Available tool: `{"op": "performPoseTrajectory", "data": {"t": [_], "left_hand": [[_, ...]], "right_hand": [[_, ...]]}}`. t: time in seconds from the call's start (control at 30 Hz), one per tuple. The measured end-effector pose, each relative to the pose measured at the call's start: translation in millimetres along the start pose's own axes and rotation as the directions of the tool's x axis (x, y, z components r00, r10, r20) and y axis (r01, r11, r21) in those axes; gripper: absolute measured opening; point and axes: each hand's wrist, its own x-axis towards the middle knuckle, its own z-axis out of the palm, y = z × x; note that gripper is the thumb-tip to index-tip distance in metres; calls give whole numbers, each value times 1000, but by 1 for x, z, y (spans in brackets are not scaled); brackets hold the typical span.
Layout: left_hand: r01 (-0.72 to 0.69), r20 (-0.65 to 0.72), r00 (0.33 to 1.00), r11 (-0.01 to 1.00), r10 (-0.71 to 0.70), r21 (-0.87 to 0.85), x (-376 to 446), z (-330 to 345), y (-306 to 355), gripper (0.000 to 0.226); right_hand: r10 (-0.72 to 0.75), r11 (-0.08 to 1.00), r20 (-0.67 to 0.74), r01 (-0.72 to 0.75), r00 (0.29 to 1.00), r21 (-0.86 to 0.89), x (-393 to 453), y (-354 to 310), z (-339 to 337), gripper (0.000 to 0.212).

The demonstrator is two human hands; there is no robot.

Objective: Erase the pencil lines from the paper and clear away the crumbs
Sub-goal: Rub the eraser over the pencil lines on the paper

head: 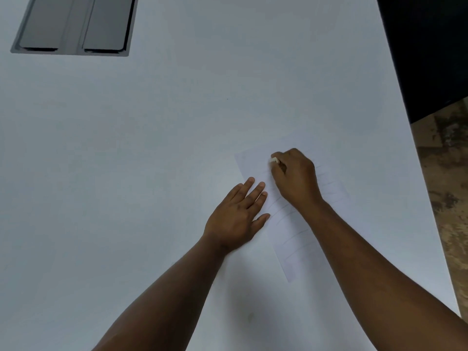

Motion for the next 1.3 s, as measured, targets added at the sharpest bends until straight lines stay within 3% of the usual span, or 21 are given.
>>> {"op": "performPoseTrajectory", "data": {"t": [0.17,0.27,0.33,0.63,0.83,0.97,1.07,1.3], "left_hand": [[2,4,1000,1000,-2,-9,0,0,0,59],[0,10,1000,1000,0,20,0,0,1,58],[3,20,1000,1000,-3,25,-1,0,2,58],[20,-52,998,998,-24,-66,20,-14,-3,59],[166,67,985,983,-160,-80,79,-11,-19,77],[175,222,960,985,-171,2,84,-5,-30,93],[161,207,964,986,-167,46,81,-4,-29,93],[113,205,971,992,-120,48,82,-2,-31,98]], "right_hand": [[-64,998,36,64,997,-12,-12,-4,14,18],[67,995,-67,-71,996,-67,7,7,10,16],[170,985,-107,-173,980,-14,13,17,-1,20],[224,962,-94,-205,970,182,-9,12,-3,17],[196,959,-17,-188,980,211,-10,14,-1,16],[190,958,65,-200,980,204,-9,19,-13,23],[210,951,51,-216,976,221,-5,15,-12,24],[127,992,0,-127,992,-17,13,-9,21,21]]}}
